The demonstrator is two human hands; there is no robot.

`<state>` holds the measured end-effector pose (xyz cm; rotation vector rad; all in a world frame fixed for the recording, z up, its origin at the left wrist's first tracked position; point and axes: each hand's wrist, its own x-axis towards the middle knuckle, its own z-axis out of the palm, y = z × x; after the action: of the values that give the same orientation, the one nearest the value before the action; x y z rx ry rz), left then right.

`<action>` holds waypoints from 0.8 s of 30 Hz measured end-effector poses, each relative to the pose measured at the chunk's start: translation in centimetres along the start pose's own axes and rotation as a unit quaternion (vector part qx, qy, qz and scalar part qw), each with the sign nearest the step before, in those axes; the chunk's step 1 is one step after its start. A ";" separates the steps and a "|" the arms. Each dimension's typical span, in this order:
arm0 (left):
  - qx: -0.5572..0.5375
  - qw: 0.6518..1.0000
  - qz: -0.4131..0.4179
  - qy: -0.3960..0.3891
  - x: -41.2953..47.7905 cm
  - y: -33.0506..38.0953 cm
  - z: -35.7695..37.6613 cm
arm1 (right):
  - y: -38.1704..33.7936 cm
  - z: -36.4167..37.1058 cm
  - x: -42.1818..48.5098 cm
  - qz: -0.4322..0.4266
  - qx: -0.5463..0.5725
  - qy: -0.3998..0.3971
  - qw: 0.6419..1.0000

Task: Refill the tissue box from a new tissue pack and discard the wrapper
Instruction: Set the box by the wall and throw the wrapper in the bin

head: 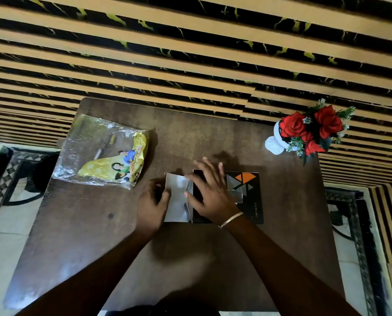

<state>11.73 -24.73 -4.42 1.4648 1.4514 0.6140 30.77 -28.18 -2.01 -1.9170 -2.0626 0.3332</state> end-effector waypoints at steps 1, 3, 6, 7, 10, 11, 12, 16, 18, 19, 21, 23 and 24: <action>-0.036 0.999 -0.008 0.005 -0.1 0.4 0.3 | 0.4 -0.6 -0.1 0.016 0.003 0.011 1.000; -0.092 0.996 -0.002 0.000 -0.5 1.3 0.8 | 1.3 -1.5 -0.5 0.059 0.012 0.046 0.997; -0.119 0.992 -0.011 -0.047 -0.9 2.3 1.8 | 3.2 -2.5 -1.5 0.168 0.033 0.120 0.978; -0.117 0.991 -0.019 -0.062 -1.1 2.5 2.1 | 3.9 -2.6 -1.9 0.201 0.037 0.138 0.969; -0.125 0.989 -0.043 -0.069 -1.5 2.9 2.9 | 5.7 -2.9 -3.0 0.257 0.030 0.144 0.955; -0.122 0.989 -0.046 -0.065 -1.6 2.8 3.2 | 6.0 -2.8 -3.3 0.269 0.027 0.132 0.954; -0.116 0.990 -0.050 -0.065 -1.8 2.8 3.4 | 6.3 -2.7 -3.6 0.280 0.024 0.119 0.952; -0.106 0.991 -0.063 -0.051 -2.1 2.8 4.3 | 6.5 -2.0 -4.6 0.331 0.016 0.096 0.939; -0.113 0.990 -0.060 -0.053 -2.3 3.2 4.7 | 6.1 -2.1 -4.7 0.353 0.053 0.098 0.929; -0.123 0.989 -0.063 -0.055 -2.2 3.2 5.1 | 5.9 -2.2 -4.6 0.362 0.076 0.098 0.924; -0.156 0.983 -0.082 -0.051 -2.4 3.5 5.8 | 5.8 -2.3 -4.4 0.367 0.097 0.101 0.920; -0.198 0.971 -0.125 -0.044 -2.6 3.6 6.5 | 6.0 -2.3 -4.4 0.361 0.101 0.103 0.921; -0.210 0.966 -0.141 -0.044 -2.8 3.9 6.9 | 6.1 -2.3 -4.5 0.357 0.103 0.103 0.923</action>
<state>19.05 -28.61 -3.19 0.9248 1.3304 0.6221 37.56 -32.21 -2.42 -2.3769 -1.0863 0.4545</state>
